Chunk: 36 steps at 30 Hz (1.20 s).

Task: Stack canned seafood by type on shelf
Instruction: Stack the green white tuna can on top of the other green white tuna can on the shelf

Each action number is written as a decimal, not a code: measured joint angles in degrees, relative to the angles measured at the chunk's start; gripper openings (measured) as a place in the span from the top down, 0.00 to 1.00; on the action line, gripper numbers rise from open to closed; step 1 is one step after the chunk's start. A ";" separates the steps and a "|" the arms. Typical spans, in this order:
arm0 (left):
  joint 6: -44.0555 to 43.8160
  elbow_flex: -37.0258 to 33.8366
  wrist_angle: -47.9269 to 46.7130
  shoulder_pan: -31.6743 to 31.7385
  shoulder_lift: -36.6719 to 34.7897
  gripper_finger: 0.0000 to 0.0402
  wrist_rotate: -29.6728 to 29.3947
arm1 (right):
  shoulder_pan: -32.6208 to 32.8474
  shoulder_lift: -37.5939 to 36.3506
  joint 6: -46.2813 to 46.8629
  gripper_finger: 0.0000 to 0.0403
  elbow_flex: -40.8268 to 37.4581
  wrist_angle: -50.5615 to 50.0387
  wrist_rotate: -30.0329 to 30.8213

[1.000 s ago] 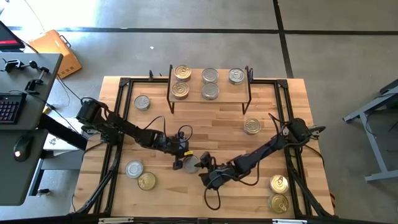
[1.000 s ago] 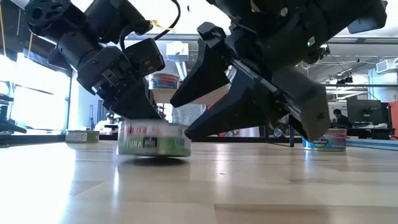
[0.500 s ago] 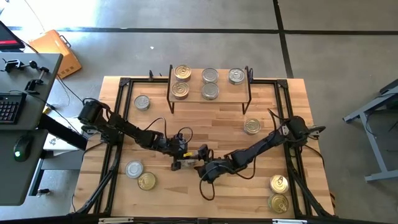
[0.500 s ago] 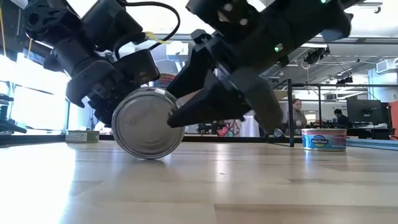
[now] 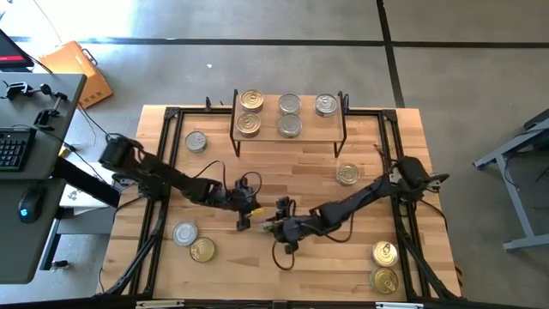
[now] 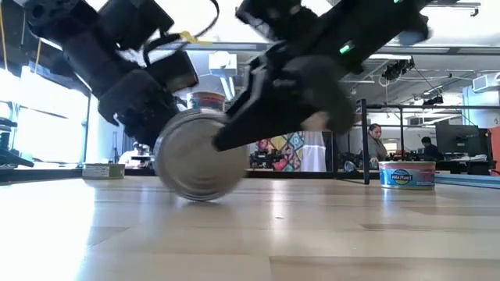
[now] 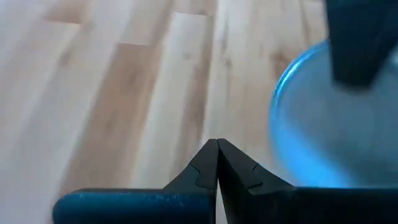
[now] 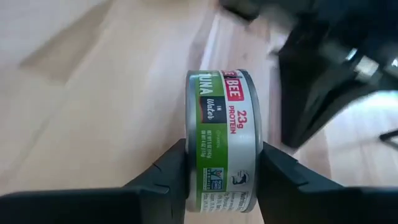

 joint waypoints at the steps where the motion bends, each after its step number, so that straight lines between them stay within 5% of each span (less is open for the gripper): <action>1: -0.11 0.01 -2.34 -0.64 -1.44 1.00 -1.97 | 0.58 -0.87 0.72 0.69 -0.01 -2.45 0.83; 8: -3.53 0.03 -12.13 -5.49 -8.51 1.00 -16.58 | 3.20 -13.22 1.59 0.69 -0.26 -19.45 14.76; 15: -3.53 0.05 -10.18 -8.86 -7.16 1.00 -22.60 | -5.71 -28.00 -13.35 0.69 1.12 -20.97 21.30; 20: -3.50 0.12 -8.59 -9.10 -4.85 1.00 -23.96 | -18.48 -29.80 -24.71 0.69 6.67 -21.31 17.75; 27: -2.61 0.12 -6.51 -9.08 -1.58 1.00 -24.41 | -35.48 -22.74 -32.38 0.69 13.93 -24.18 8.40; 36: -3.07 0.12 -5.80 -9.06 0.86 1.00 -24.64 | -44.68 -15.32 -38.11 0.69 16.55 -24.09 3.82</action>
